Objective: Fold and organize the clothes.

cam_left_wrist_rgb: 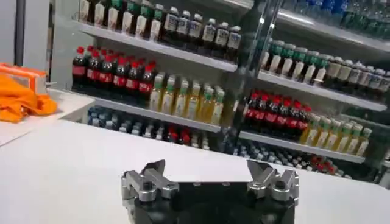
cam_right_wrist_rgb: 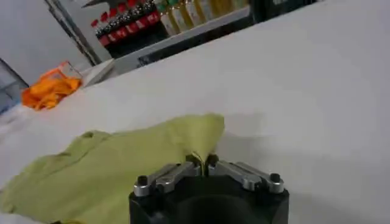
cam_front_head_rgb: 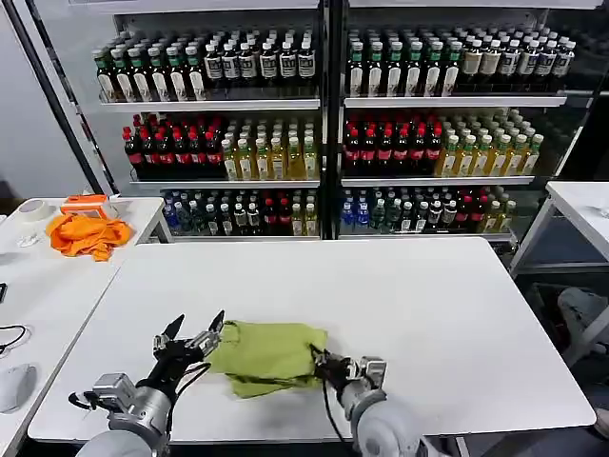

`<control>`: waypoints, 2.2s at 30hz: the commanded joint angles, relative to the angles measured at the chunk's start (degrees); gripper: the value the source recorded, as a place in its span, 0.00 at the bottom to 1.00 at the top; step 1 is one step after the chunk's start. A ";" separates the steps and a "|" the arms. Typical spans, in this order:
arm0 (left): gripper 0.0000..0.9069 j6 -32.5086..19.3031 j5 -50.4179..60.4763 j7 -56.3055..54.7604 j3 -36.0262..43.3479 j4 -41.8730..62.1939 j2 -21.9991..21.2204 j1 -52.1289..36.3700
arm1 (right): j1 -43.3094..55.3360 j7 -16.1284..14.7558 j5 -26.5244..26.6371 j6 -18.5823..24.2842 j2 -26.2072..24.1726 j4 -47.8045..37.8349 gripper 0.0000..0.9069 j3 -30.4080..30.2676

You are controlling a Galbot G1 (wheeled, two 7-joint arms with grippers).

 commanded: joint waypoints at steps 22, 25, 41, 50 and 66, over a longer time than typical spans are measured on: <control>1.00 -0.04 3.98 0.96 3.64 -0.74 -2.22 -0.71 | -7.84 -7.45 -31.03 16.34 -10.73 3.98 1.00 16.61; 1.00 -0.44 7.60 1.29 3.94 -1.27 -3.44 -0.06 | -12.82 -8.80 -31.56 17.66 -9.01 7.18 1.00 19.88; 1.00 -2.89 19.84 2.19 3.44 -0.29 -6.18 -0.03 | -30.47 -12.72 -28.75 17.80 -1.95 16.94 1.00 30.38; 1.00 -1.81 23.77 5.02 3.14 0.77 -4.91 1.58 | -29.70 -13.50 -29.69 17.50 -1.89 17.04 1.00 30.19; 1.00 -1.05 25.54 6.90 3.46 0.87 -4.18 1.21 | -27.99 -14.54 -32.11 17.24 -3.07 17.01 1.00 29.95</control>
